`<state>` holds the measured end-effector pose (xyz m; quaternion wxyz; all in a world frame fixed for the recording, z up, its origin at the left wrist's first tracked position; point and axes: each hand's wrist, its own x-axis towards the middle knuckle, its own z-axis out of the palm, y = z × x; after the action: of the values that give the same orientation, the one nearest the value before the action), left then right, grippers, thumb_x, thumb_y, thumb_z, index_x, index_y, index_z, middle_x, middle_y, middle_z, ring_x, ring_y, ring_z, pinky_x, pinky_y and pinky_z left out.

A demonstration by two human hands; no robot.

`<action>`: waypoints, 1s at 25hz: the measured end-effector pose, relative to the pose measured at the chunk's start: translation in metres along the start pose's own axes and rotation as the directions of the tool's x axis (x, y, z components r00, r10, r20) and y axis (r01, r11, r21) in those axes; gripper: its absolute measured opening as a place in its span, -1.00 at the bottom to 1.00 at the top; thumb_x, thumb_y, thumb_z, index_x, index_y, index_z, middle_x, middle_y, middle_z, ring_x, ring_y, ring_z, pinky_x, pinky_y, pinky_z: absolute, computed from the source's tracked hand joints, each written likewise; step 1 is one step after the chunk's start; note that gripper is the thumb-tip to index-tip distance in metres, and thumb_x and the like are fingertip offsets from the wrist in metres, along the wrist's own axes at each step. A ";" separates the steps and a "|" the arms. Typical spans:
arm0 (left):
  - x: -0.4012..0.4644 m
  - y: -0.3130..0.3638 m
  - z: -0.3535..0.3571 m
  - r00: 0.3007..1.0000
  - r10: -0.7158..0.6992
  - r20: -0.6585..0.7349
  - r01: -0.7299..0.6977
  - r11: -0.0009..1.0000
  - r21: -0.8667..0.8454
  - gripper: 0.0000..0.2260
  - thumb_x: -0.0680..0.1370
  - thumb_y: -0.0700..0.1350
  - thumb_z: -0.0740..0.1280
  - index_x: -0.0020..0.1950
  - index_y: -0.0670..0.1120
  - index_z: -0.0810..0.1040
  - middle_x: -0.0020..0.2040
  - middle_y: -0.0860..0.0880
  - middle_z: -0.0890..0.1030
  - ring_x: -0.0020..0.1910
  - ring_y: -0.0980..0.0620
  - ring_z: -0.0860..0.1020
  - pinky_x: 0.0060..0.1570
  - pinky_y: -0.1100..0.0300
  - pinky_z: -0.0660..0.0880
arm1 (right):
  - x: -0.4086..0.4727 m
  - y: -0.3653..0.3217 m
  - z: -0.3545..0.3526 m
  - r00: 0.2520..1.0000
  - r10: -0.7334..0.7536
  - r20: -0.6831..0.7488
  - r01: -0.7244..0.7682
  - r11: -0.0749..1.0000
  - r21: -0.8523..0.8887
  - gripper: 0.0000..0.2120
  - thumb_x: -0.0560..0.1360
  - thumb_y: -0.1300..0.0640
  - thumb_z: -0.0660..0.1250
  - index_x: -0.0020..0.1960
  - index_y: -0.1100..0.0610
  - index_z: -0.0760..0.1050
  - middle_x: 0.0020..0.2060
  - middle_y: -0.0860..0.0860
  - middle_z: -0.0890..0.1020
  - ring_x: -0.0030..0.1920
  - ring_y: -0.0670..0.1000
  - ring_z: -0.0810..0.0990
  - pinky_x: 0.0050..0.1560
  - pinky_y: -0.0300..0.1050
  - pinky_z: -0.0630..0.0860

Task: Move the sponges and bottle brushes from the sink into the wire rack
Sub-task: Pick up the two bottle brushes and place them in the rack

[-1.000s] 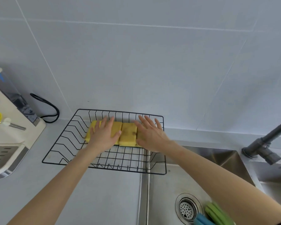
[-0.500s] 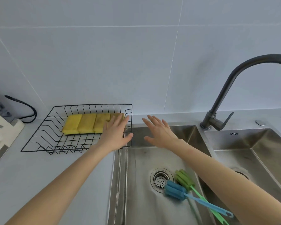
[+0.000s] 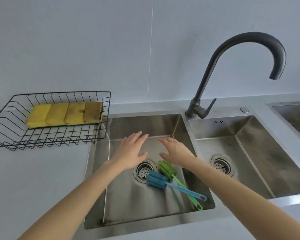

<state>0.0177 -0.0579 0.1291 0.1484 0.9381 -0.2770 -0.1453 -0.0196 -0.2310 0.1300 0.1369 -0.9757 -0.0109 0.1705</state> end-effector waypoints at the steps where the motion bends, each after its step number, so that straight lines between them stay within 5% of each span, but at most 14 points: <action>1: 0.001 0.005 0.010 1.000 -0.001 0.013 0.001 1.000 -0.005 -0.43 0.55 0.03 0.18 0.49 -0.01 0.01 0.54 -0.07 0.05 0.52 -0.06 0.04 0.50 -0.02 -0.01 | -0.003 0.007 0.006 0.999 0.014 0.035 -0.015 1.000 0.008 -0.45 0.56 0.04 0.19 0.50 0.10 0.14 0.45 0.10 0.31 0.43 0.11 0.31 0.40 0.03 0.29; 5: 0.005 0.019 0.051 0.995 -0.026 0.095 0.028 0.999 -0.017 -0.41 0.53 0.01 0.21 0.49 -0.02 0.04 0.53 -0.04 0.14 0.49 -0.04 0.13 0.46 0.02 0.07 | -0.009 0.031 0.029 0.984 0.061 0.170 -0.071 0.996 0.054 -0.55 0.55 0.07 0.19 0.42 0.11 0.27 0.34 0.11 0.42 0.28 0.15 0.47 0.27 0.06 0.46; 13: 0.008 0.037 0.115 0.963 -0.046 0.267 0.057 0.998 -0.033 -0.44 0.51 -0.01 0.24 0.47 -0.04 0.14 0.52 -0.01 0.16 0.49 -0.07 0.12 0.46 -0.04 0.07 | -0.015 0.050 0.077 0.936 0.084 0.341 -0.093 0.996 0.012 -0.64 0.51 0.06 0.24 0.28 0.13 0.42 0.24 0.13 0.51 0.21 0.17 0.53 0.20 0.03 0.49; 25: 0.012 0.037 0.154 0.894 -0.107 0.434 0.135 0.990 -0.035 -0.38 0.50 -0.07 0.25 0.49 0.00 0.04 0.54 -0.01 0.05 0.51 -0.14 0.04 0.45 -0.06 0.09 | -0.014 0.059 0.113 0.944 0.133 0.303 -0.079 0.980 -0.184 -0.71 0.57 0.23 0.16 0.28 0.20 0.40 0.24 0.16 0.50 0.26 0.14 0.46 0.25 0.00 0.41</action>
<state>-0.0448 -0.1250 -0.0009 0.1043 0.8929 -0.2392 -0.3671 -0.0725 -0.2591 0.0166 0.0406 -0.9435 0.0059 0.3289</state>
